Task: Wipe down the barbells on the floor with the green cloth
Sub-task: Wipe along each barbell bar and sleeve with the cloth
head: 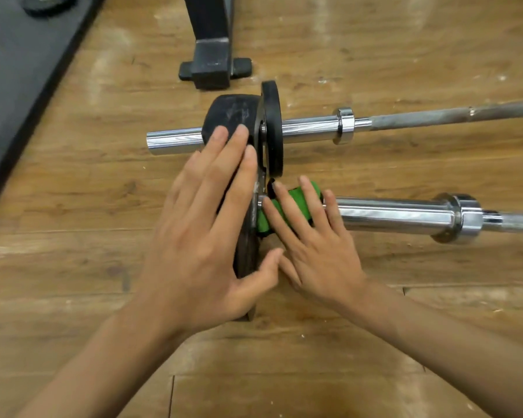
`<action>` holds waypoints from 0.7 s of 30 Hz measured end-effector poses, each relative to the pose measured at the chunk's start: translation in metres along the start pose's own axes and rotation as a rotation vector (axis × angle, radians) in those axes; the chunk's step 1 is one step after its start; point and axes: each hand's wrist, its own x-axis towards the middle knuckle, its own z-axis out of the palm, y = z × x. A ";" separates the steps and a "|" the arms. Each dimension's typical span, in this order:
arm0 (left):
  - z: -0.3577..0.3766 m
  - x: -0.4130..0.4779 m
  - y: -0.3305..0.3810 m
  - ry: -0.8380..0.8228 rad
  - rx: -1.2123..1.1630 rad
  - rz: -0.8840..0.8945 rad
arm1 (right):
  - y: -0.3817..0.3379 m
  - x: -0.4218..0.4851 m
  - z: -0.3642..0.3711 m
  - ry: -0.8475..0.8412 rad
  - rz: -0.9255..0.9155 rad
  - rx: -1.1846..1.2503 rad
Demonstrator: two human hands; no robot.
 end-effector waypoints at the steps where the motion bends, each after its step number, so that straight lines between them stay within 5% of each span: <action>1: 0.001 0.001 -0.002 0.001 -0.001 -0.005 | 0.013 -0.007 0.003 0.017 -0.038 -0.045; 6: 0.011 0.014 -0.004 0.069 -0.107 -0.068 | 0.081 -0.060 0.014 0.063 -0.018 -0.126; 13: 0.013 0.032 -0.013 0.031 -0.134 -0.089 | 0.026 0.017 0.018 0.018 -0.165 -0.142; 21: 0.016 0.041 -0.021 0.041 -0.205 -0.069 | 0.116 -0.066 0.024 -0.010 -0.182 -0.318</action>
